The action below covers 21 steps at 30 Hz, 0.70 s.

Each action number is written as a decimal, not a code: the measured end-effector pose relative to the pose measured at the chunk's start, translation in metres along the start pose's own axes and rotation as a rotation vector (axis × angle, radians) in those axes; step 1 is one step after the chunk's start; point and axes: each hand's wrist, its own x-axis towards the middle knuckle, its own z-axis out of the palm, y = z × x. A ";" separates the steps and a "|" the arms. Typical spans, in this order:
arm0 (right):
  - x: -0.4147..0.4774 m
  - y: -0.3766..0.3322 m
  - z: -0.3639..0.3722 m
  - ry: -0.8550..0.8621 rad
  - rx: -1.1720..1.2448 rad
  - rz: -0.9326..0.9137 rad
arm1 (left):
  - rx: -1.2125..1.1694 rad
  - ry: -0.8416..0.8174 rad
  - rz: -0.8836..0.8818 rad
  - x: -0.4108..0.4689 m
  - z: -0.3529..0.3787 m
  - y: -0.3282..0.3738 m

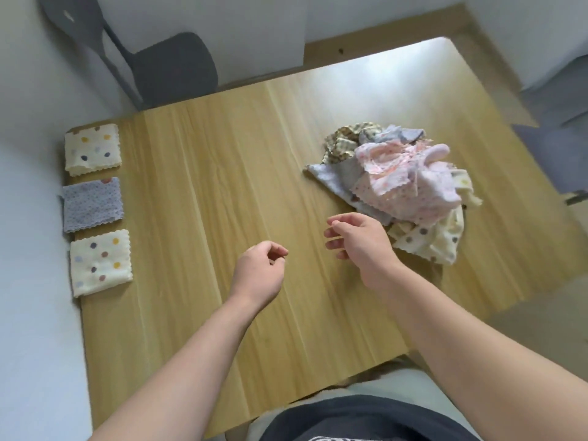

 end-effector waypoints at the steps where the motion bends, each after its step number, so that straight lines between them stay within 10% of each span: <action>1: 0.002 0.004 -0.014 0.001 0.021 -0.002 | -0.009 -0.005 0.017 -0.001 0.012 0.013; 21: 0.081 0.023 -0.354 -0.336 -0.198 -0.078 | -0.321 0.283 -0.223 -0.061 0.253 0.240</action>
